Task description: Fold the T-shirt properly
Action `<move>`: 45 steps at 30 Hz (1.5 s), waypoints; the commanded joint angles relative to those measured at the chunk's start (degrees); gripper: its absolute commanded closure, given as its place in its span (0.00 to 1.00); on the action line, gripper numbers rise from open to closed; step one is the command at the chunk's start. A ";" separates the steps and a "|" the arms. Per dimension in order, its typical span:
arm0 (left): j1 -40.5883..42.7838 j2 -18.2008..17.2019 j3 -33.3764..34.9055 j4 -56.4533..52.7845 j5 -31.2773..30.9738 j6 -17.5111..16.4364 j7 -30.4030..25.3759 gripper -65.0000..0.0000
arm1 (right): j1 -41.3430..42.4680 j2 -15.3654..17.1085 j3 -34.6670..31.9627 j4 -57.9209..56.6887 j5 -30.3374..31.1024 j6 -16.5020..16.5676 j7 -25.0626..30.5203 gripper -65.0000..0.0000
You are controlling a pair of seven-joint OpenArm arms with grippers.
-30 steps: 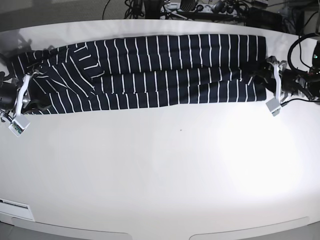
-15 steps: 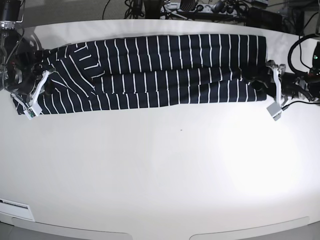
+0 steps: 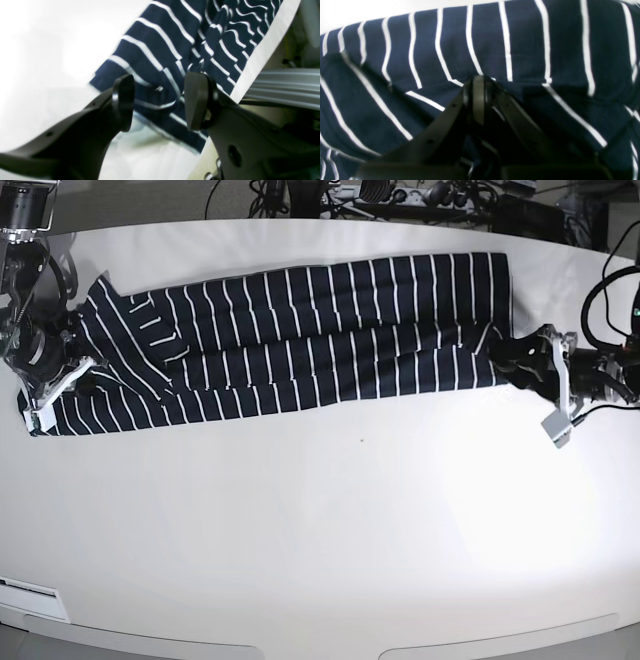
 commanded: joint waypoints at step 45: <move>7.19 5.44 -31.56 0.52 4.00 9.51 -2.69 0.48 | -3.04 -2.34 1.33 9.62 -7.41 11.39 -5.62 1.00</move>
